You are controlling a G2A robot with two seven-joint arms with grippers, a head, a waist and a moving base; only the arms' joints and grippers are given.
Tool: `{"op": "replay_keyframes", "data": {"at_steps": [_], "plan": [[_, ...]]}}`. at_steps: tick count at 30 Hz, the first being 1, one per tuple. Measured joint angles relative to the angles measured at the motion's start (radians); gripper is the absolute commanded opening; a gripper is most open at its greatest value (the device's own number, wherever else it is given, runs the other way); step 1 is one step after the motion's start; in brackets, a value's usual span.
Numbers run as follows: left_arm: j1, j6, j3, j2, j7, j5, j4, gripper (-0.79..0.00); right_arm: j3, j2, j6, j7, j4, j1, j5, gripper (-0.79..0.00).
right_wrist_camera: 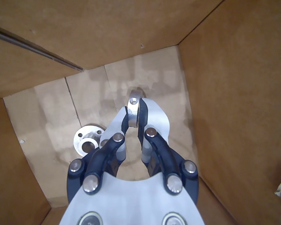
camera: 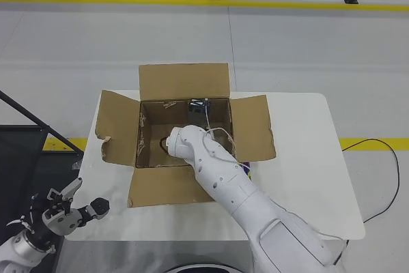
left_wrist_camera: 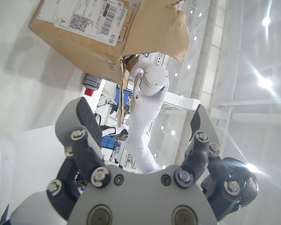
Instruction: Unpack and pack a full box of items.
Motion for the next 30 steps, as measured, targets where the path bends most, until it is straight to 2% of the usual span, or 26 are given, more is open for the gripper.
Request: {"op": "replay_keyframes", "data": {"at_steps": [11,22,27,30], "plan": [[0.009,-0.005,-0.001,-0.001,0.002,0.003,-0.005,0.000,0.044,0.037,-0.016,0.095,-0.114,-0.069,-0.116,-0.526],[0.022,-0.014,-0.011,-0.003,0.002,-0.008,-0.004,0.000,0.086,0.041,-0.070,0.065,-0.163,-0.118,-0.133,-0.548],[0.029,-0.019,-0.017,-0.005,0.003,-0.013,-0.003,0.000,0.104,0.035,-0.106,0.009,-0.147,-0.124,-0.112,-0.582],[0.033,-0.021,-0.021,-0.005,0.001,-0.017,-0.002,0.000,0.114,0.030,-0.119,-0.016,-0.125,-0.119,-0.097,-0.693]]}}
